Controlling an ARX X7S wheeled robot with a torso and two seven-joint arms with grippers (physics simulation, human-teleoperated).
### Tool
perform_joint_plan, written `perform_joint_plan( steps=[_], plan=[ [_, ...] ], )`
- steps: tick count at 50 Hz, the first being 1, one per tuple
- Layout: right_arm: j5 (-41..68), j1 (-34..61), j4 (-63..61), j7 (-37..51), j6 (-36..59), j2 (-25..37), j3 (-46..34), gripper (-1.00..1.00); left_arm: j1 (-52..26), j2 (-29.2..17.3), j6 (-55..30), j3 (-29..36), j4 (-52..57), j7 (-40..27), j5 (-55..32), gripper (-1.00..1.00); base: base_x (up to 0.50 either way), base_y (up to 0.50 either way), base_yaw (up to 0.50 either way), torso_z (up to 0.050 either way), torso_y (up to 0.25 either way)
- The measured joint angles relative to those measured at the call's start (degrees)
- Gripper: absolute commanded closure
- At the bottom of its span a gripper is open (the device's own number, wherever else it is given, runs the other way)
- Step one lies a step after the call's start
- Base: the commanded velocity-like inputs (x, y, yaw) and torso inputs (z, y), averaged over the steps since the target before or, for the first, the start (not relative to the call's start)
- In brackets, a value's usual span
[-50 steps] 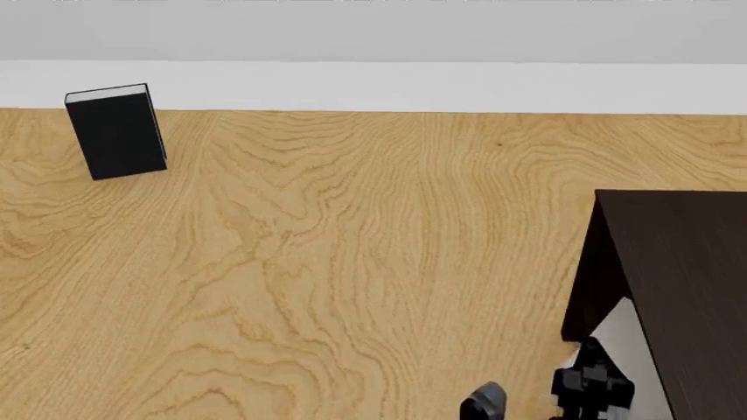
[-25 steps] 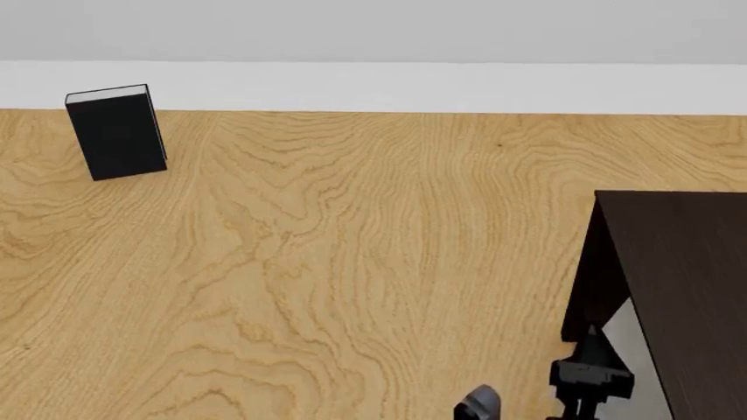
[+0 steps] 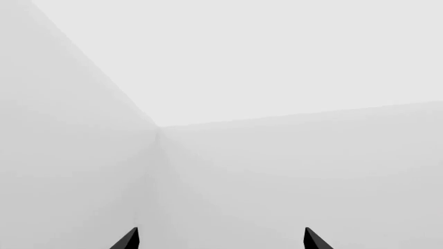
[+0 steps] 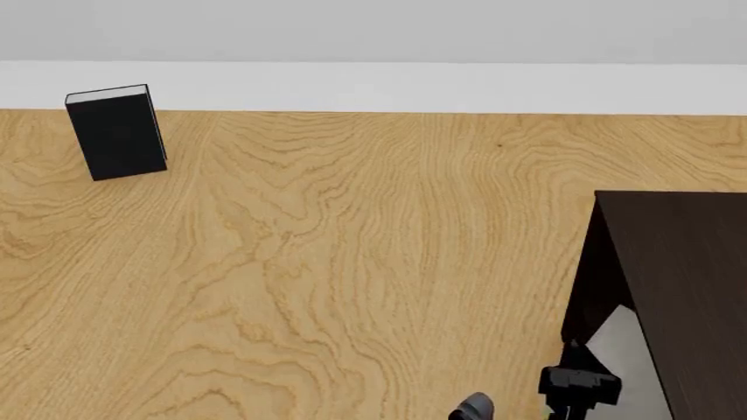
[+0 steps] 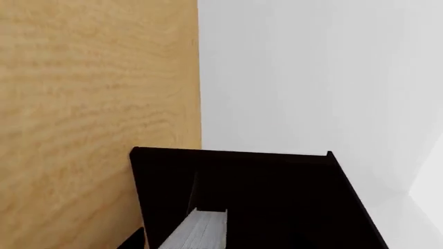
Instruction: Pick up the book on the right and place it on the cabinet shelf.
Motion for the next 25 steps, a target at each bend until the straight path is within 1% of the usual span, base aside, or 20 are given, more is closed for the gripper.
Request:
perform_joint_plan(
  steps=[12, 25],
  plan=[
    [0.0, -2.4, -2.9, 0.7, -2.8, 2.8, -0.6, -1.0, 0.5, -0.2, 0.1, -0.5, 0.2, -0.2, -0.4, -1.0, 0.0, 0.0, 0.0, 0.0, 0.0],
    [-2.0, -2.4, -7.8, 0.1, -2.4, 4.3, -1.8, -1.0, 0.8, -0.5, 0.1, -1.1, 0.4, -0.6, -1.0, -1.0, 0.0, 0.0, 0.0, 0.0, 0.0]
  ],
)
